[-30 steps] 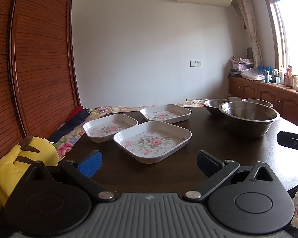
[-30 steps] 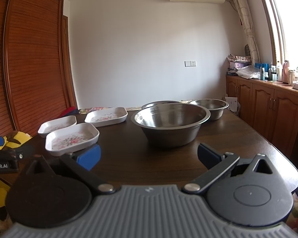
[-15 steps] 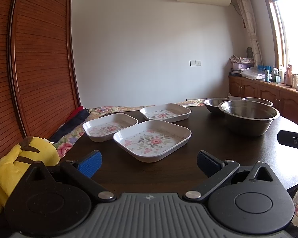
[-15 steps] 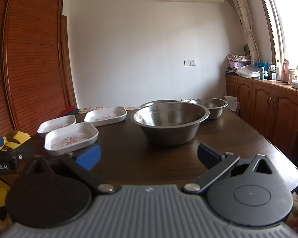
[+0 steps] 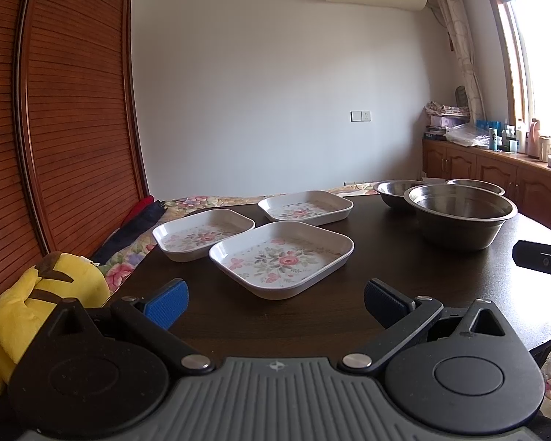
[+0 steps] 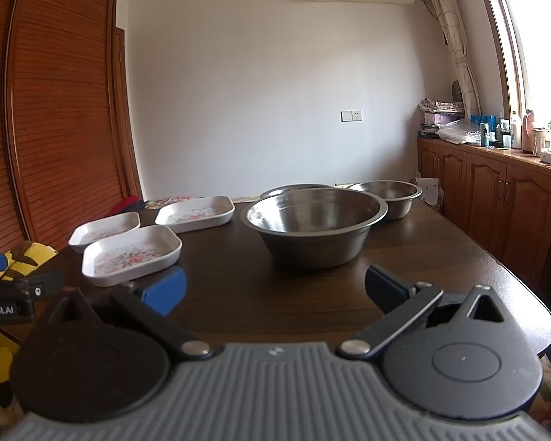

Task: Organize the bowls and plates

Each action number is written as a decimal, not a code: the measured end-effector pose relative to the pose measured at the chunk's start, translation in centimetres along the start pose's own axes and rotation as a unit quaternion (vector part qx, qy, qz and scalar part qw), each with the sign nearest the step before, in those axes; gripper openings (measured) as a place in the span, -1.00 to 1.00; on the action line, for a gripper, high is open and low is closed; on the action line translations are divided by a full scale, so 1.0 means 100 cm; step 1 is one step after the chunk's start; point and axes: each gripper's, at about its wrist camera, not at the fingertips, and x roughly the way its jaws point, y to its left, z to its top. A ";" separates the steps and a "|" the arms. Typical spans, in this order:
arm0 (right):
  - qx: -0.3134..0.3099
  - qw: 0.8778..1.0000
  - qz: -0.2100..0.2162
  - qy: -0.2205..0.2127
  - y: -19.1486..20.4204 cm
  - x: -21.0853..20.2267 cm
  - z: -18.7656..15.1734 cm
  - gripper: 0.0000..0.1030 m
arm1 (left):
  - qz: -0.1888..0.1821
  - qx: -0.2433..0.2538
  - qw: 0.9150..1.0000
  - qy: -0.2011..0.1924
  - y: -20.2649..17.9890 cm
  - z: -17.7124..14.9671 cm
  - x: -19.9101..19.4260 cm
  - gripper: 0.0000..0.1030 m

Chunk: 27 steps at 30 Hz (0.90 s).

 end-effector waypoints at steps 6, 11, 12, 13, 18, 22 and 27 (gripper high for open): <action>-0.001 1.000 0.000 -0.001 0.000 0.000 0.001 1.00 | 0.001 0.000 1.000 -0.001 0.002 0.000 0.000 1.00; -0.001 1.000 -0.001 -0.001 0.000 -0.001 0.001 1.00 | 0.002 0.001 1.000 -0.002 0.002 0.002 -0.001 1.00; -0.001 1.000 -0.001 -0.001 0.000 -0.001 0.001 1.00 | 0.001 0.001 1.000 -0.002 0.002 0.002 -0.001 1.00; -0.001 1.000 0.000 -0.001 0.000 -0.001 0.001 1.00 | 0.001 0.001 1.000 -0.002 0.003 0.002 -0.001 1.00; -0.001 1.000 0.000 -0.001 0.000 0.000 0.001 1.00 | 0.001 0.001 1.000 -0.001 0.003 0.002 -0.001 1.00; -0.007 1.000 0.010 0.003 0.003 0.002 0.003 1.00 | -0.002 0.003 1.000 0.004 0.004 0.004 0.002 1.00; -0.028 0.999 0.042 0.006 0.016 0.010 0.013 1.00 | -0.002 0.009 1.000 0.013 0.010 0.008 0.010 1.00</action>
